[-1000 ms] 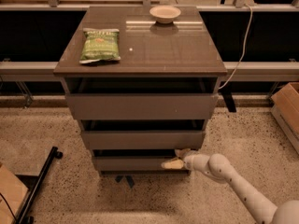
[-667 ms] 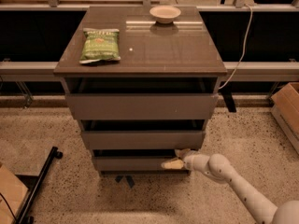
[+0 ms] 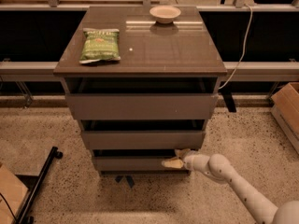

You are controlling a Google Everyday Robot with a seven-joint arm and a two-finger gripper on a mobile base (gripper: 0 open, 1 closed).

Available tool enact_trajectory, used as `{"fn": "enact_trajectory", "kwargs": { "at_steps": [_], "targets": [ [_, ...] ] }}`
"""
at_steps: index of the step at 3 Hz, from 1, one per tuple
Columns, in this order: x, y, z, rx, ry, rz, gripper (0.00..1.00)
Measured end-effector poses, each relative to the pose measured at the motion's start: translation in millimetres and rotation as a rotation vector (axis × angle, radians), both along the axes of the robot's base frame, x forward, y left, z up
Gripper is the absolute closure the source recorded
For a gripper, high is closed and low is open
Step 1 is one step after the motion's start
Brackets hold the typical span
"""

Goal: Open bottom drawer

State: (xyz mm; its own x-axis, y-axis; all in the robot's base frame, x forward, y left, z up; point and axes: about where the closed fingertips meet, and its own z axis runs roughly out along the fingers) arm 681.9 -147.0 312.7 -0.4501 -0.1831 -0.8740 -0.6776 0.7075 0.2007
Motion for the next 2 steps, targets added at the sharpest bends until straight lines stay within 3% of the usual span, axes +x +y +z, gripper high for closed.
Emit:
{"fn": "enact_trajectory", "kwargs": {
  "at_steps": [2],
  "targets": [
    [-0.5, -0.1, 0.0, 0.000, 0.000, 0.000, 0.61]
  ]
}}
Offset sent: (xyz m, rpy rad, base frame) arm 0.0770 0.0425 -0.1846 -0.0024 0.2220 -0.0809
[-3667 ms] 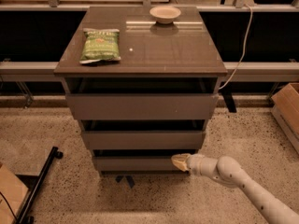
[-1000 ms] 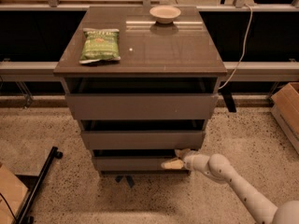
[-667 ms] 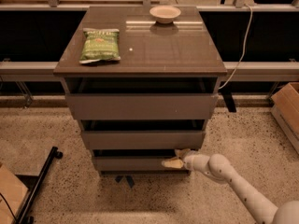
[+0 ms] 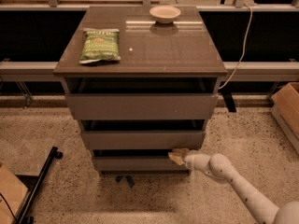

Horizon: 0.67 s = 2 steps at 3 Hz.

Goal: Open bottom drawer

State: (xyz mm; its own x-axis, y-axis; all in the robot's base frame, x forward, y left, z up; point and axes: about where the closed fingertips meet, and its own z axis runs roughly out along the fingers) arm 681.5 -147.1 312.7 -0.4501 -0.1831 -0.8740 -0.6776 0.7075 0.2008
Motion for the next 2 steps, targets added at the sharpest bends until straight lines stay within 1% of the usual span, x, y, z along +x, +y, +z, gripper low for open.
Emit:
{"fn": "enact_trajectory", "kwargs": {
  "at_steps": [1, 2],
  "targets": [
    [14.5, 9.0, -37.0, -0.003, 0.048, -0.013, 0.61],
    [25.7, 37.9, -112.0, 0.005, 0.170, -0.014, 0.38]
  ]
}}
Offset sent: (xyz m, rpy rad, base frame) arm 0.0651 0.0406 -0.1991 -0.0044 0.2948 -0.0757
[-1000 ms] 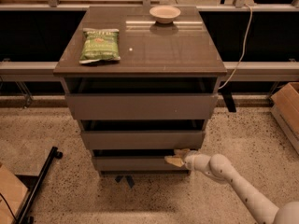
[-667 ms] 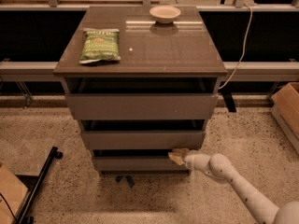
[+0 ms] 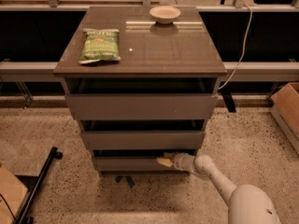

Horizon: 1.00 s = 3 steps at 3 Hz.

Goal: Open bottom drawer

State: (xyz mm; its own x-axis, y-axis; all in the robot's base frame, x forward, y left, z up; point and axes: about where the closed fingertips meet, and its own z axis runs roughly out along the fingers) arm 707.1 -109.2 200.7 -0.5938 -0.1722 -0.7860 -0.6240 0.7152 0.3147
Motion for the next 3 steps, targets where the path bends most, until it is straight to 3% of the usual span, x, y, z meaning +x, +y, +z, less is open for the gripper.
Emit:
{"fn": "enact_trajectory", "kwargs": {
  "at_steps": [1, 2, 3],
  "targets": [
    [0.0, 0.0, 10.8, 0.000, 0.000, 0.000, 0.07],
    [0.0, 0.1, 18.7, 0.000, 0.000, 0.000, 0.00],
    [-0.1, 0.6, 19.7, 0.000, 0.000, 0.000, 0.19]
  ]
}}
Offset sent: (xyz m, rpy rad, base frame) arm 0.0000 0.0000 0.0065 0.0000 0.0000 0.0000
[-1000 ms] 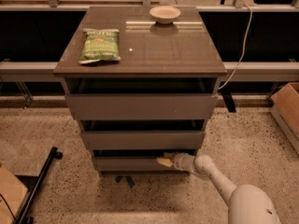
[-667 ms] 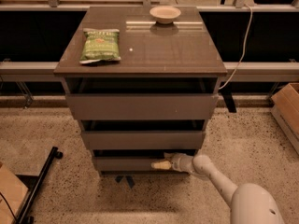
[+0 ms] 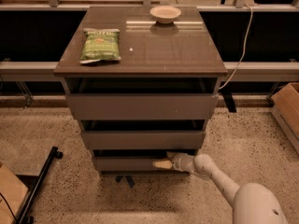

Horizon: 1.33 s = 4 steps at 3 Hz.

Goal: Open bottom drawer

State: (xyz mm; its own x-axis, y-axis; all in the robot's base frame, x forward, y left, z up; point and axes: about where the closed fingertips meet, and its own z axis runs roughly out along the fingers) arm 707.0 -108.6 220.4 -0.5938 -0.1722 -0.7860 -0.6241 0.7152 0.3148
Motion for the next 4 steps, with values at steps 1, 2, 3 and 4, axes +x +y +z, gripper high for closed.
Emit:
{"fn": "enact_trajectory", "kwargs": {
  "at_steps": [1, 2, 3, 4],
  "targets": [
    [0.0, 0.0, 1.1, 0.000, 0.000, 0.000, 0.50],
    [0.0, 0.0, 1.0, 0.000, 0.000, 0.000, 0.74],
    [-3.8, -1.0, -14.4, -0.026, 0.040, 0.004, 0.97],
    [-3.8, -1.0, -8.7, -0.026, 0.040, 0.004, 1.00]
  ]
}}
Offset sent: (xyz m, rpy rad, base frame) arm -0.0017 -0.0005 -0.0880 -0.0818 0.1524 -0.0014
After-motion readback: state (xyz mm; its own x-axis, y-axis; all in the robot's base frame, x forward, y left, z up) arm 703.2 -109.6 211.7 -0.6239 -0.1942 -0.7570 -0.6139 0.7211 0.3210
